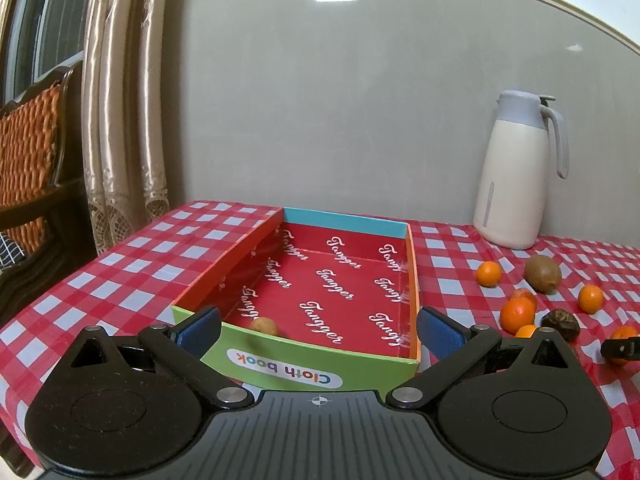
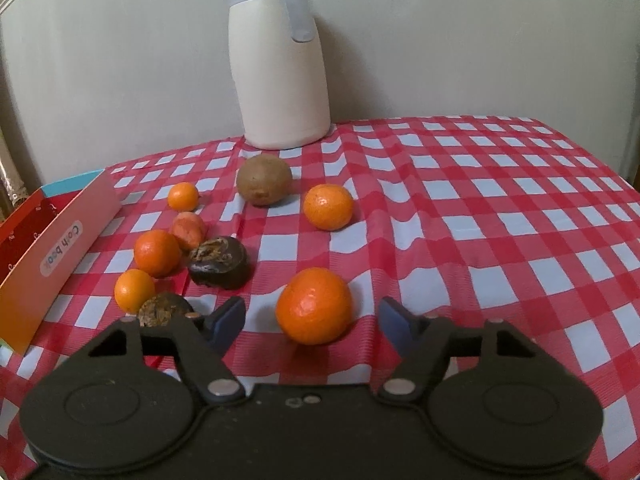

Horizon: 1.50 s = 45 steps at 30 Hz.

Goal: Organize fruits
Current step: 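Move the right tool to the large mandarin and close on it, then carry the mandarin with the right tool into the box and release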

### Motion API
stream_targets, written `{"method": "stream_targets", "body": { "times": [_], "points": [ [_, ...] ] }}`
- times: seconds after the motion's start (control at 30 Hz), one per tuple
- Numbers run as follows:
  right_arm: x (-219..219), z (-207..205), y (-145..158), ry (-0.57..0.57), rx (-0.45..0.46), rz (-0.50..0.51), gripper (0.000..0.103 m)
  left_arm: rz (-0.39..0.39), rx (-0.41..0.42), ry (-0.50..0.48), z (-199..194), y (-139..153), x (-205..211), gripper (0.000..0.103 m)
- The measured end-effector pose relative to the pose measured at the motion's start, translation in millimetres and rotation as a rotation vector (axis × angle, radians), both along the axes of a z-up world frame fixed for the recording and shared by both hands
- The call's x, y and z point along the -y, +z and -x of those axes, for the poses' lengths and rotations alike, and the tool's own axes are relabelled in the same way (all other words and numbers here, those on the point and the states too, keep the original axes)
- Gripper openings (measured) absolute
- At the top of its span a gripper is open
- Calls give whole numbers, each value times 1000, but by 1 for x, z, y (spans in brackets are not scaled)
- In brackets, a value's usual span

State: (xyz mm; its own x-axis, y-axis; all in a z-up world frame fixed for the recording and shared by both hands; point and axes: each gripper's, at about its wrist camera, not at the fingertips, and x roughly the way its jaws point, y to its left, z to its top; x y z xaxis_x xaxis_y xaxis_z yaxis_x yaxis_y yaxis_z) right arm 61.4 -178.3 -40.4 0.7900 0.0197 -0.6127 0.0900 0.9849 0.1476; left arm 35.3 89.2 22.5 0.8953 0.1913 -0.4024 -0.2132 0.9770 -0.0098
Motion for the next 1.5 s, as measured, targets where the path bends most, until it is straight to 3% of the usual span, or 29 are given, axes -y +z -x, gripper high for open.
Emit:
{"method": "stream_targets", "body": {
  "times": [0.4,0.9,1.23,1.5],
  "points": [
    [-4,-11,-5,-19,-4,29,43,1,-6,7,-1,0,-2,103],
    [-8,-1,5,10,55,16,41,10,5,29,3,1,-12,103],
    [-64,5,36,242,181,-76,41,35,30,137,17,3,-55,103],
    [-146,-11,55,466,224,-122,41,90,40,241,30,0,-95,103]
  ]
}}
